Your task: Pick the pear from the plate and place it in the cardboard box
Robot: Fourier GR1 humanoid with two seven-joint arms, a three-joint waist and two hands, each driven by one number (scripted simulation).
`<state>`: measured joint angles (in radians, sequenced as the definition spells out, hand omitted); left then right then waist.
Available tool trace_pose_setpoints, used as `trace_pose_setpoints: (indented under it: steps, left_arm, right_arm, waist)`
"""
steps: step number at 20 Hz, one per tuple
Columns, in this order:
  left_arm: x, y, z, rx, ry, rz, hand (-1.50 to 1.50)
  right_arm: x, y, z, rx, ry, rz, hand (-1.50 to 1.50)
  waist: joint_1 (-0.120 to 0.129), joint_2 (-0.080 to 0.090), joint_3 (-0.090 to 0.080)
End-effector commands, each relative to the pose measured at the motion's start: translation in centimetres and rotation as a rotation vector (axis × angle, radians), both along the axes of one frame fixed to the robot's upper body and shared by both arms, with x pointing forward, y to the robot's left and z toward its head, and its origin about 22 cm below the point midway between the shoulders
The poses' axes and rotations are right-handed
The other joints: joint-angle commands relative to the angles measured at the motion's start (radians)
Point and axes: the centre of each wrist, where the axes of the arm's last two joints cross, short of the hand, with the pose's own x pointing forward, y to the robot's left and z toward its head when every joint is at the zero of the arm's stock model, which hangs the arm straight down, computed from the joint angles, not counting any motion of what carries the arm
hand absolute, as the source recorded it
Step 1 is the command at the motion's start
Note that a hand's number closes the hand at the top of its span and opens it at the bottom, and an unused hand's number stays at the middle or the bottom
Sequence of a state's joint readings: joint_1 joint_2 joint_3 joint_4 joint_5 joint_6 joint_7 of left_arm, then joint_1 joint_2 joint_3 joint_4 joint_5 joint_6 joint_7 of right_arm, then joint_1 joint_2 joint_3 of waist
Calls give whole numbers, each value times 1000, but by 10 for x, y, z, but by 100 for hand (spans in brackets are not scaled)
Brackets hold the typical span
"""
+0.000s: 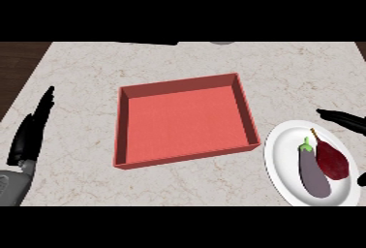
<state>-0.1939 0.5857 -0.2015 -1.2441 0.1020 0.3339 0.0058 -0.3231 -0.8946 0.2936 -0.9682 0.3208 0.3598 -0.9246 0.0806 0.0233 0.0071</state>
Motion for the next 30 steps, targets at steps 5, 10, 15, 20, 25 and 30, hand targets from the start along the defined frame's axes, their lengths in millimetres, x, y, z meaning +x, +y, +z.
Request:
trace_pose_setpoints:
  steps: [5,10,15,20,25,30]
  left_arm:
    - [-4,11,-9,-4,20,23,0]
    - [-10,-2,-11,5,20,38,0]
    - [0,16,3,3,-6,41,0]
    - [-4,3,-6,-2,13,44,0]
    - [-5,8,-4,6,28,53,0]
    - [-16,12,-13,23,21,56,0]
  right_arm:
    - [26,9,-28,-17,70,188,-150]
    - [20,10,-51,-23,68,226,-150]
    - [46,15,-34,-22,66,238,-150]
    - [36,11,-45,23,83,285,-150]
    - [40,21,-41,76,55,322,-150]
    - [26,6,-40,47,74,340,-150]
  waist:
    - [-22,-6,-4]
    - [-43,-14,-4]
    - [-34,-8,-4]
    - [-46,-11,-4]
    - [-55,-14,-5]
    - [-62,-18,-6]
